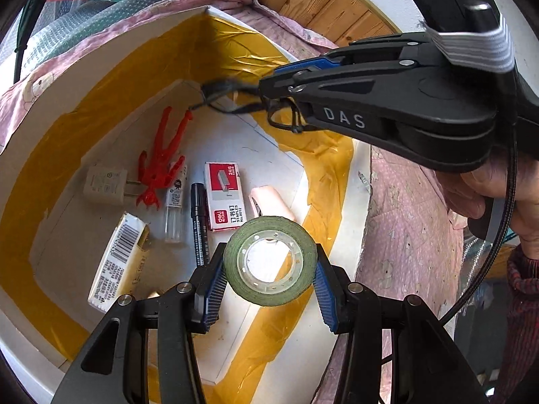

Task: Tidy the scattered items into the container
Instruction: 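Open both tools to drop the tape roll and glasses into the box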

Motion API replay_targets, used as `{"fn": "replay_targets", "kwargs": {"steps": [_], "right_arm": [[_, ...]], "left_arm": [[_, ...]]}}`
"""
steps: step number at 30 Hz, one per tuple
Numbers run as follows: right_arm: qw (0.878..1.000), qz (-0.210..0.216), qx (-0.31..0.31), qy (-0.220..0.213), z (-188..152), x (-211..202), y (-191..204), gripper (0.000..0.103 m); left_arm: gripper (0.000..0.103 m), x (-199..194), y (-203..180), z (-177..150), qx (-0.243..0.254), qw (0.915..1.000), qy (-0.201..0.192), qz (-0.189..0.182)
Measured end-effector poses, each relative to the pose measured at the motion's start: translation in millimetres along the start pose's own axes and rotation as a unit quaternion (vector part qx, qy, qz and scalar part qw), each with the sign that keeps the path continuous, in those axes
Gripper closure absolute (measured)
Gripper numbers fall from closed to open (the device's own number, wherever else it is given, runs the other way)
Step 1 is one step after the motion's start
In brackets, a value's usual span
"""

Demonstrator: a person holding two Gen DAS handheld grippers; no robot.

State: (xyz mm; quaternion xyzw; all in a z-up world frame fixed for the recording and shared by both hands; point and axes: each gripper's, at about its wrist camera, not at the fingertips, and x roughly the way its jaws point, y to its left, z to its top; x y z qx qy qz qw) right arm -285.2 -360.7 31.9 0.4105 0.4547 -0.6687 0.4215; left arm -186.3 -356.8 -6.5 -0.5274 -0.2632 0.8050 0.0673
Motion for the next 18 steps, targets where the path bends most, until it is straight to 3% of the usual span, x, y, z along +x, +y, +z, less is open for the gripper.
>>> {"fn": "replay_targets", "kwargs": {"steps": [8, 11, 18], "right_arm": [[1.000, -0.008, 0.016, -0.002, 0.2, 0.3, -8.8, 0.093], [1.000, -0.001, 0.020, -0.004, -2.9, -1.3, -8.3, 0.093], [1.000, 0.001, 0.017, -0.004, -8.1, -5.5, -3.0, 0.093]], "left_arm": [[0.054, 3.3, 2.5, 4.6, -0.005, 1.0000, 0.000, -0.003], [0.046, 6.4, 5.7, 2.2, -0.009, 0.9999, 0.008, -0.003], [0.043, 0.6, 2.8, -2.2, -0.002, 0.9999, 0.009, -0.005]]}}
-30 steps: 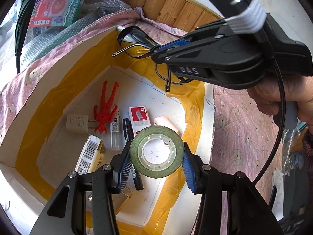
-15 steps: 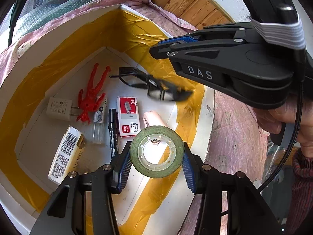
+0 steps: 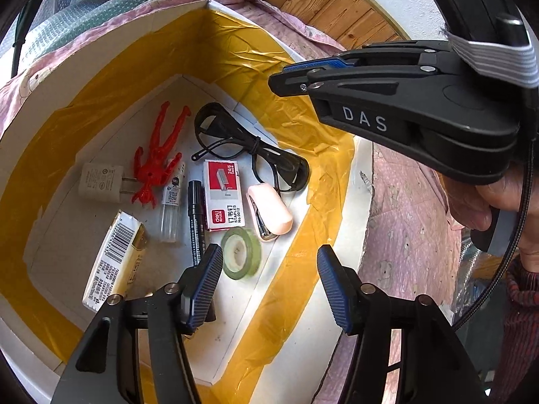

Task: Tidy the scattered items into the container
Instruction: 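Open both tools to drop the tape roll and glasses into the box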

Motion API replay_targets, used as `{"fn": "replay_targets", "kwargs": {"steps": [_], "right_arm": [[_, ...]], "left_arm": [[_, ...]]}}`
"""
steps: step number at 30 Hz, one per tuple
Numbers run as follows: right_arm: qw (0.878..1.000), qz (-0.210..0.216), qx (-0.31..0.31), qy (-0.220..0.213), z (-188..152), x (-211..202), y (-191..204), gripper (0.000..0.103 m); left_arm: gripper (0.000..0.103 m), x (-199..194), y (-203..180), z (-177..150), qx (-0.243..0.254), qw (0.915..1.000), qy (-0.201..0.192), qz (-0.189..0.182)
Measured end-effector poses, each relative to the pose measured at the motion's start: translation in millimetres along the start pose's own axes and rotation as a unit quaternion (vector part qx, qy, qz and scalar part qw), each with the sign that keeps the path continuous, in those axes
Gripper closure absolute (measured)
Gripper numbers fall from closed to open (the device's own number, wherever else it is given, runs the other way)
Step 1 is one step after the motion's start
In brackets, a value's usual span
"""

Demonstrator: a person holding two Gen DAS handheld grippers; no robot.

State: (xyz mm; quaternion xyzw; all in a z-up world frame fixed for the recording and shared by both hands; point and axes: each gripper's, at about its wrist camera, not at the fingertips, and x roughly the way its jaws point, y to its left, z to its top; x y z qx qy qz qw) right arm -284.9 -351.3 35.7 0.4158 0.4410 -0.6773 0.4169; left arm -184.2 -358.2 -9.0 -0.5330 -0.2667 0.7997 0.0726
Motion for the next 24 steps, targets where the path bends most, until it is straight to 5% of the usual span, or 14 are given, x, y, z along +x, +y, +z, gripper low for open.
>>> {"fn": "replay_targets", "kwargs": {"steps": [9, 12, 15, 24], "right_arm": [[1.000, -0.004, 0.013, -0.020, -14.0, -21.6, 7.7, 0.090], [0.999, -0.016, 0.014, -0.041, -29.6, -41.2, 17.7, 0.063], [0.998, -0.044, 0.027, -0.034, -43.3, -55.3, 29.5, 0.050], [0.995, 0.050, 0.070, -0.054, -81.0, -98.5, 77.0, 0.049]], "left_arm": [[0.043, -21.9, -3.9, -7.3, 0.022, 0.9985, -0.032, 0.038], [0.042, -41.4, -7.9, -18.5, 0.056, 0.9917, -0.072, 0.090], [0.038, -60.9, -7.8, -33.5, 0.084, 0.9833, -0.101, 0.126], [0.038, -112.3, -11.0, -76.1, 0.118, 0.9745, -0.132, 0.137]]}}
